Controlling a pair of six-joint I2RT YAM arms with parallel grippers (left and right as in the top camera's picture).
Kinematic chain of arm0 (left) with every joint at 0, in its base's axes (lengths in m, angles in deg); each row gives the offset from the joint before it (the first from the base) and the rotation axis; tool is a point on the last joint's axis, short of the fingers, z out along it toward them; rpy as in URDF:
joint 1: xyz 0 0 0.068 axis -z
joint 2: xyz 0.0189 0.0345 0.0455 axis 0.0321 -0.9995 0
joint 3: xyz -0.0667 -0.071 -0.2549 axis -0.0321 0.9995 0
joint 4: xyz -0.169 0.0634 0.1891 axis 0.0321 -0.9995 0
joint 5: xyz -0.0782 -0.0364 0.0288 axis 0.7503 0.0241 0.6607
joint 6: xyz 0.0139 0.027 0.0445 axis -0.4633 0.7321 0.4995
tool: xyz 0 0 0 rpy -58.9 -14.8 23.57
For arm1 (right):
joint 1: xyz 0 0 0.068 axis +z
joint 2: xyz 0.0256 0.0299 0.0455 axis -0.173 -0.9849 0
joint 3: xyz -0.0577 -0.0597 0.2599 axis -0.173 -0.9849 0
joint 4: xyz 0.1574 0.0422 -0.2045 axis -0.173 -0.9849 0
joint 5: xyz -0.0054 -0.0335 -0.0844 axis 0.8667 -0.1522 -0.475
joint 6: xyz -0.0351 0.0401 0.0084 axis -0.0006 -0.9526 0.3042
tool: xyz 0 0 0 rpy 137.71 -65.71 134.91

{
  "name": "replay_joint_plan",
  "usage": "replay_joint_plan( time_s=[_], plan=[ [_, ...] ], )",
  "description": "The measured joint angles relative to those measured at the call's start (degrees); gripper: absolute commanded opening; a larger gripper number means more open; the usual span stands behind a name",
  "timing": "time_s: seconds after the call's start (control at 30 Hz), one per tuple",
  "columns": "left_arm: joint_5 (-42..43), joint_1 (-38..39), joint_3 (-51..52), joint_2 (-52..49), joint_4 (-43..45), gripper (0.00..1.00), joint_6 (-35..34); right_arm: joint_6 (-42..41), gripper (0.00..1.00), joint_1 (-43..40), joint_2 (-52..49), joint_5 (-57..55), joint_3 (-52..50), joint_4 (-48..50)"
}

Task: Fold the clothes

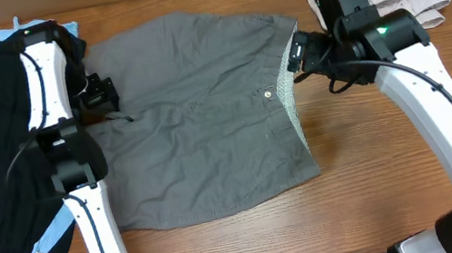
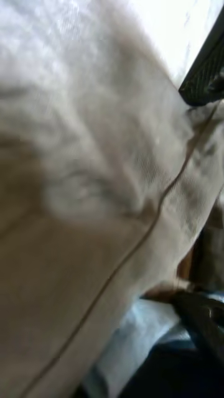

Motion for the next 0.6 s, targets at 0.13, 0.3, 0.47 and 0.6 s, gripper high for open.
replay_joint_plan(
  time_s=[0.13, 0.3, 0.47, 0.6],
  plan=[
    [-0.4, 0.8, -2.7, -0.5, 0.9, 1.00, 1.4, 1.0, 1.00, -0.2, -0.7, 0.3, 0.0, 1.6],
    [0.1, 2.6, -12.9, -1.8, -0.7, 1.00, 2.8, 2.4, 1.00, -1.9, -0.7, 0.3, 1.9, 0.1],
    [2.3, 4.6, -26.9, 0.4, -2.5, 1.00, 3.5, 3.3, 1.00, -3.1, 0.3, 0.3, 6.8, -5.0],
    [4.1, 5.6, -28.1, 8.3, -2.6, 1.00, 3.7, 3.6, 1.00, -3.0, 4.0, 0.4, 11.3, -10.1]
  ],
)
